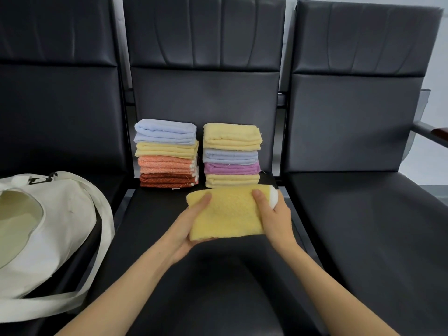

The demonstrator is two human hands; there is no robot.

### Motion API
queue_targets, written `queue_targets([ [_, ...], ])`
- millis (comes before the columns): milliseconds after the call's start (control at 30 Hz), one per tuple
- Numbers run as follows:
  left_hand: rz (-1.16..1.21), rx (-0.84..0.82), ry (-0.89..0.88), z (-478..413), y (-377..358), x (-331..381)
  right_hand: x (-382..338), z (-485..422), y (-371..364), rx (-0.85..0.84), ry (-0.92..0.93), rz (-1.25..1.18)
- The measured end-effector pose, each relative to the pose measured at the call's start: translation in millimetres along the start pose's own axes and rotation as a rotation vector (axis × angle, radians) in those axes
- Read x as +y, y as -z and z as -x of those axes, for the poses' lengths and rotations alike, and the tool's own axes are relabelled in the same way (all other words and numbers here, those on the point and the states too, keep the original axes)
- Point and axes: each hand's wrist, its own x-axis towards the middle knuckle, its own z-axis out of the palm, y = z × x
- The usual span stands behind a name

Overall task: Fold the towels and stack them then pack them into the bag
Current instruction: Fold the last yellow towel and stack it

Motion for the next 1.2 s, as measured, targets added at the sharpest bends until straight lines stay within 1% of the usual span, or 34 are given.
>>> queue_targets([
  [67, -0.018, 0.1, -0.032, -1.9, -2.7, -0.9, 0.0, 1.6, -2.7, -0.007, 0.026, 0.014],
  [167, -0.061, 0.228, -0.169, -3.5, -4.9, -4.8, -2.5, 0.3, -4.4, -0.009, 0.006, -0.052],
  [267, -0.046, 0.252, -0.258, -5.5, -8.4, -7.3, -5.4, -2.7, -5.2, -0.019, -0.032, -0.18],
  [367, 0.072, 0.251, -0.242, -7.9, -14.4, -8.1, -7.3, -3.8, -6.2, -0.041, -0.094, -0.342],
  [433, 0.075, 0.239, -0.231, -9.9, -14.1, -6.9, -7.9, -5.2, -6.6, -0.057, -0.107, -0.372],
  [533, -0.008, 0.216, -0.275, -14.8, -9.4, -2.7, -5.9, -11.5, -6.0, -0.086, -0.147, -0.329],
  [600, -0.08, 0.218, -0.288, -23.8, -4.9, -2.6, -1.4, -19.4, -5.3, -0.087, -0.179, -0.233],
  [667, -0.122, 0.226, -0.246, -39.4, -0.5, 1.3, 0.0, -33.0, -3.8, -0.079, -0.225, -0.129],
  [733, -0.088, 0.222, -0.178, -60.5, 3.9, 15.0, -6.5, -55.1, -1.0, -0.071, -0.28, -0.14],
  [767, -0.069, 0.192, -0.157, -72.6, 5.7, 26.3, -13.2, -68.6, 0.6, -0.075, -0.29, -0.175],
  [833, -0.094, 0.094, -0.16, -97.5, 8.3, 52.6, -29.7, -97.7, 2.3, -0.09, -0.261, -0.206],
  [900, -0.169, 0.059, -0.198, -122.4, 5.4, 80.8, -46.9, -128.1, 0.9, -0.088, -0.154, -0.167],
  [967, -0.257, 0.123, -0.286, -148.8, -2.6, 109.0, -62.9, -159.0, -5.6, -0.066, -0.008, -0.061],
  [1033, -0.333, 0.23, -0.393, -175.0, -12.7, 135.3, -75.4, -188.0, -15.0, -0.023, 0.078, 0.049],
  [1100, -0.418, 0.324, -0.45, -201.8, -16.6, 155.1, -79.6, -214.5, -25.8, 0.011, 0.099, 0.146],
  [1200, -0.588, 0.419, -0.414, -234.9, -10.4, 163.7, -69.0, -244.8, -41.1, 0.034, 0.063, 0.22],
])
